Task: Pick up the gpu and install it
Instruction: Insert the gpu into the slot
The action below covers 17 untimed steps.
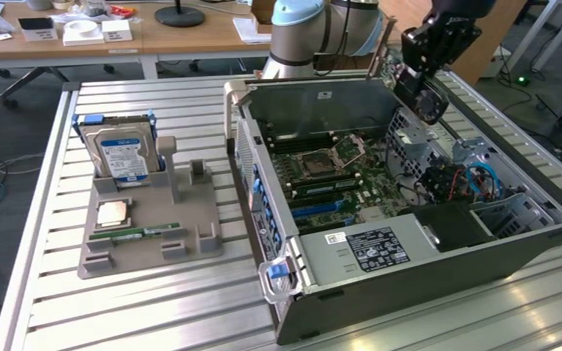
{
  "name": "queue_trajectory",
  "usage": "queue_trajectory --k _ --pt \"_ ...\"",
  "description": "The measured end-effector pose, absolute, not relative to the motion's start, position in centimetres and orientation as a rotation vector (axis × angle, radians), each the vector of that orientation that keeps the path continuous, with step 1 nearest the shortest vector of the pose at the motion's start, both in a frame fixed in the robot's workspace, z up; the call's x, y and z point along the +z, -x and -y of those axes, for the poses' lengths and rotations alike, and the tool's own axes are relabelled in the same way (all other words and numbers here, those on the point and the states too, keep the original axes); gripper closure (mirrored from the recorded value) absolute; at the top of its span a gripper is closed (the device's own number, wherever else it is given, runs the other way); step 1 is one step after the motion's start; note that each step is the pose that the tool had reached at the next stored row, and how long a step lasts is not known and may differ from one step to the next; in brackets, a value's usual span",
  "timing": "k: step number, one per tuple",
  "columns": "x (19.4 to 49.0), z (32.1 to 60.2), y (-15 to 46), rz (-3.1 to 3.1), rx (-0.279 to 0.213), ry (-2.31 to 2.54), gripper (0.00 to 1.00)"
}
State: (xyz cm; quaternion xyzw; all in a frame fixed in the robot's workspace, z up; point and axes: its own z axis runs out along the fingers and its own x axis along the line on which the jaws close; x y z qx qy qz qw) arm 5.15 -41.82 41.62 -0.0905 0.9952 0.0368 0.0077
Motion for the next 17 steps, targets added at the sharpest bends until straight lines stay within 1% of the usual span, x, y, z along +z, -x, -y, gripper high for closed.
queue_trajectory --k 17 --pt "41.61 41.82 -5.15 -3.043 0.118 0.757 0.74"
